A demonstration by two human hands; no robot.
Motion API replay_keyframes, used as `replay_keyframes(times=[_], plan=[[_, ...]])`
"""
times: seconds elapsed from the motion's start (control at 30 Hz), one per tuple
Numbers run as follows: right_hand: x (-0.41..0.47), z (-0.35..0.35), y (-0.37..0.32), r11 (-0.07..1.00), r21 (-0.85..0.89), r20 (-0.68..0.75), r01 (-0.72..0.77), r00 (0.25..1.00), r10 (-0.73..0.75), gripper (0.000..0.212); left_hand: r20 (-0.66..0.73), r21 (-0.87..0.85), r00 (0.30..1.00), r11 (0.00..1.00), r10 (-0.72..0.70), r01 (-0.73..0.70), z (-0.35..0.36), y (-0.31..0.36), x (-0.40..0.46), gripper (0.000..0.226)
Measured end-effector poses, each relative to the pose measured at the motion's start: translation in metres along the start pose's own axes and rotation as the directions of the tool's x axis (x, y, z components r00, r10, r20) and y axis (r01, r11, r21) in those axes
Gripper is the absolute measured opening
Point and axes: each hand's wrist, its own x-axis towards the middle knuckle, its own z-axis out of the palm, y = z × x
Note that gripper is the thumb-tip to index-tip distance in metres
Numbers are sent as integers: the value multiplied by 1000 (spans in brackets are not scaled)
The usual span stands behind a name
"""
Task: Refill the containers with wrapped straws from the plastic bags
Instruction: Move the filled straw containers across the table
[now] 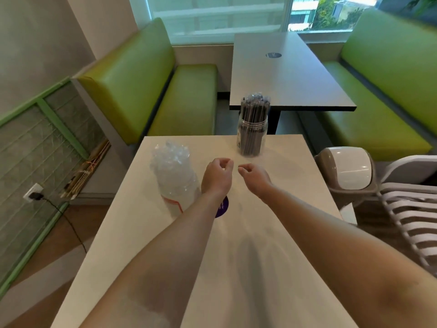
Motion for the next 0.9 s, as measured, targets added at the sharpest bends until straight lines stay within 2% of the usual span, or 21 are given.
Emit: replay_keyframes(times=[0.2,0.37,0.43,0.53,0.67,0.83,0.9], plan=[[-53,44,-17,1000,5,17,17,1000,-17,27,-40,30,999,999,-24,26,-53,-35,-49,28],[-66,74,-26,1000,29,19,12,1000,-12,17,-118,-12,986,993,-118,118,-90,-68,-62,21],[-66,80,-31,999,43,18,11,1000,-12,19,-155,-42,978,990,-138,133,-96,-75,-64,28],[-54,90,-44,996,90,33,22,999,-25,27,-204,-85,965,985,-166,151,-101,-82,-60,49],[-31,97,-55,996,75,83,45,995,-51,38,-204,-107,946,967,-251,233,-96,-86,-53,73],[-12,108,-58,992,125,227,12,973,-40,48,-162,-180,952,956,-260,230,-91,-98,-37,86],[-4,118,-49,989,151,236,6,971,-42,49,-155,-199,957,957,-245,213,-92,-98,-33,90]])
